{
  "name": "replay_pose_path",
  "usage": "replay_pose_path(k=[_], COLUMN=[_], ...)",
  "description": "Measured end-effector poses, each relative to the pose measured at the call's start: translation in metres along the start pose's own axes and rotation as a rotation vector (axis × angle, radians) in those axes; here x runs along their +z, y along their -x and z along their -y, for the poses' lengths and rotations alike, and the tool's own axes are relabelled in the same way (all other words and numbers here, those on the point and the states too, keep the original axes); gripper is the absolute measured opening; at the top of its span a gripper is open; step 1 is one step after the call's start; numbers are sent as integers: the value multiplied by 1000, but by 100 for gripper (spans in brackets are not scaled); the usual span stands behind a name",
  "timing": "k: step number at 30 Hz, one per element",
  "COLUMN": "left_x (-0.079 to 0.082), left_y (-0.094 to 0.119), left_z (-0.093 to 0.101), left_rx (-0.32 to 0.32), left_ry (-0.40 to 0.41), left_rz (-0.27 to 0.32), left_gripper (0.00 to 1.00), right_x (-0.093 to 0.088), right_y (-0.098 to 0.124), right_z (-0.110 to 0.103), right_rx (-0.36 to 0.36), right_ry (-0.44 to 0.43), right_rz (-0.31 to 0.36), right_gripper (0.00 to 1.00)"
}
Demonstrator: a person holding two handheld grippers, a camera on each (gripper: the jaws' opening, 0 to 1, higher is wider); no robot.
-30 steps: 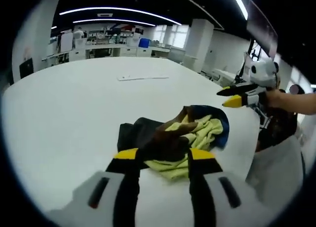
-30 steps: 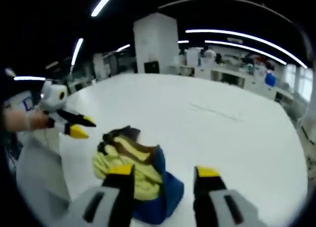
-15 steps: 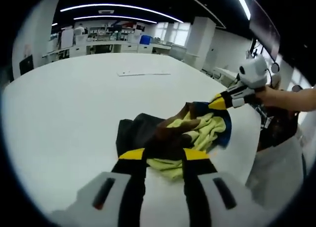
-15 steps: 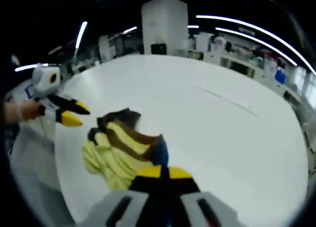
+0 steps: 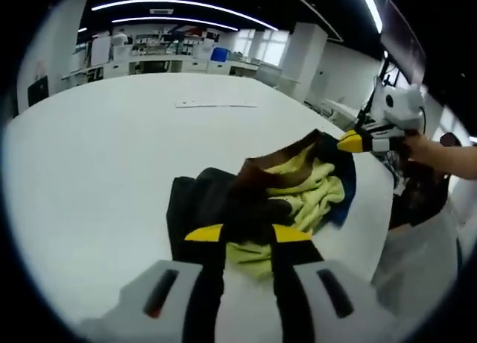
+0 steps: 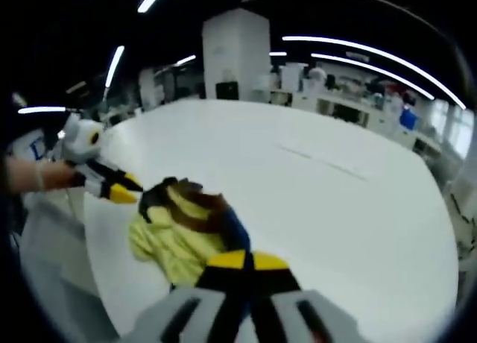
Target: Fold the garment on the visible template until the final outline fits inside the template.
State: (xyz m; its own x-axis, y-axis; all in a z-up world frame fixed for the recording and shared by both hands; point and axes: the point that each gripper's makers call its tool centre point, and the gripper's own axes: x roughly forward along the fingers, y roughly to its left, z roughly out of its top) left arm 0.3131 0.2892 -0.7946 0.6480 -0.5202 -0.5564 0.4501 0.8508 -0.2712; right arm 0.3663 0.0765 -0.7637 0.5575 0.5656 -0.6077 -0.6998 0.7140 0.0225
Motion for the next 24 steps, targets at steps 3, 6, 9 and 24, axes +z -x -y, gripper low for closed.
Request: replay_pose_path(k=[3, 6, 9, 24], left_x=[5, 16, 25, 25], left_y=[-7, -15, -21, -61], left_z=[0, 0, -1, -24], left_rx=[-21, -54, -61, -95], left_ry=[21, 27, -7, 70], left_rz=[12, 35, 47, -50], left_gripper=[21, 20, 20, 13], right_x=[-4, -9, -11, -19], right_y=[7, 14, 17, 18], right_z=[3, 4, 6, 14], right_rx=[-7, -21, -27, -45], right_ry=[-17, -32, -43, -69], right_rz=[13, 20, 25, 15], right_gripper=[0, 0, 0, 0])
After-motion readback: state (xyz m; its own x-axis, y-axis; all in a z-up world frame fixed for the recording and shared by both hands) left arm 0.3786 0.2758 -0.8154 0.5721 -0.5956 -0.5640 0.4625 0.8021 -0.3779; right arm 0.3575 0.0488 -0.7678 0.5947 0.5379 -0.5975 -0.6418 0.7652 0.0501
